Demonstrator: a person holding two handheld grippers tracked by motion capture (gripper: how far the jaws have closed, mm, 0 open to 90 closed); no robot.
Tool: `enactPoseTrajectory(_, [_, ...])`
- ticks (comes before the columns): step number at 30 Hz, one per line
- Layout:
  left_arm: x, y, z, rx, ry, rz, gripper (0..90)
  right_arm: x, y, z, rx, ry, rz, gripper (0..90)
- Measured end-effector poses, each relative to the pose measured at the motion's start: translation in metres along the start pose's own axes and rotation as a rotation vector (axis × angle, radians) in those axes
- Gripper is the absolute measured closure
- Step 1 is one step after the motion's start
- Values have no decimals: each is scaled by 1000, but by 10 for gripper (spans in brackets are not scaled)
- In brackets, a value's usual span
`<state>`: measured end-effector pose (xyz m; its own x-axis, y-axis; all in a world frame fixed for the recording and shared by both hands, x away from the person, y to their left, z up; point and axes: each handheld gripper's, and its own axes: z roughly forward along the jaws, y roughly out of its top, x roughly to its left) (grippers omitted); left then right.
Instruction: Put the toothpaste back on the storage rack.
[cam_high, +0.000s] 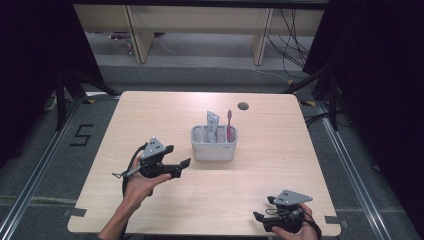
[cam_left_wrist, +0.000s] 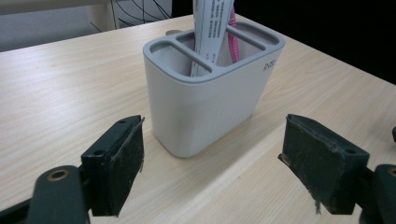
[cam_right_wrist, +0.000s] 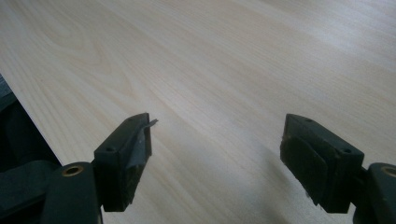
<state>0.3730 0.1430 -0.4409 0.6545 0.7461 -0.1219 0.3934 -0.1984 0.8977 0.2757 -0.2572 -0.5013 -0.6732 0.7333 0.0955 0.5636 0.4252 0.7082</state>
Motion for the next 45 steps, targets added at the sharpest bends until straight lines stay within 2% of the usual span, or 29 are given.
enactPoseTrajectory(12, [-4, -18, -11, 20, -1, 20, 186, 0, 1, 2, -9, 8, -9, 255])
enactPoseTrajectory(13, [-4, -20, -12, 14, -9, 19, 186, 0, 0, 2, -7, -7, -9, 255])
enactPoseTrajectory(14, [-5, -23, -14, 17, -9, 22, 185, -1, 1, 2, -6, -9, -26, 255])
enactPoseTrajectory(17, [-6, -27, -17, 26, 0, 24, 182, -1, 1, 2, -8, -10, -23, 255])
enactPoseTrajectory(19, [-6, -31, -18, 32, -6, 25, 182, -1, 1, 2, -5, -4, -17, 255])
enactPoseTrajectory(20, [-6, -35, -20, 42, -4, 27, 181, 2, 1, 2, 8, 24, 21, 254])
enactPoseTrajectory(21, [-6, -35, -20, 42, -4, 27, 180, 2, 1, 2, 8, 24, 21, 254])
enactPoseTrajectory(22, [-5, -40, -21, 45, -4, 25, 180, -1, 1, 2, 2, 15, -20, 255])
enactPoseTrajectory(25, [-4, -43, -22, 46, -9, 21, 179, -1, 1, 3, 4, 35, -14, 255])
enactPoseTrajectory(26, [-4, -47, -24, 55, -6, 23, 179, -1, 1, 2, 2, 16, -20, 255])
enactPoseTrajectory(29, [-4, -49, -26, 63, 2, 21, 179, 0, 1, 2, 1, 8, -17, 255])
enactPoseTrajectory(31, [-3, -53, -27, 57, 2, 19, 179, 0, 1, 2, 7, 20, -13, 255])
enactPoseTrajectory(32, [-1, -55, -29, 68, 8, 20, 179, 3, 1, 1, 6, -1, 23, 255])
enactPoseTrajectory(33, [-1, -55, -29, 68, 8, 20, 179, 3, 1, 1, 6, -1, 23, 255])
enactPoseTrajectory(34, [0, -57, -31, 68, 3, 20, 179, 1, 1, 1, 1, -11, 3, 255])
enactPoseTrajectory(36, [1, -60, -32, 72, 1, 19, 179, 2, 1, 1, 3, -7, 12, 255])
enactPoseTrajectory(37, [1, -61, -32, 75, 1, 16, 179, 0, 1, 1, 0, -12, -14, 255])
enactPoseTrajectory(40, [2, -65, -34, 82, 3, 19, 179, 0, 1, 2, 1, 9, -11, 255])
enactPoseTrajectory(41, [2, -65, -35, 82, 4, 19, 179, 0, 1, 2, -5, -16, -26, 255])
enactPoseTrajectory(42, [1, -68, -37, 85, 4, 21, 179, 2, 1, 1, 2, -12, 8, 255])
enactPoseTrajectory(45, [0, -70, -38, 87, 1, 24, 179, 1, 1, 1, -2, -11, -8, 255])
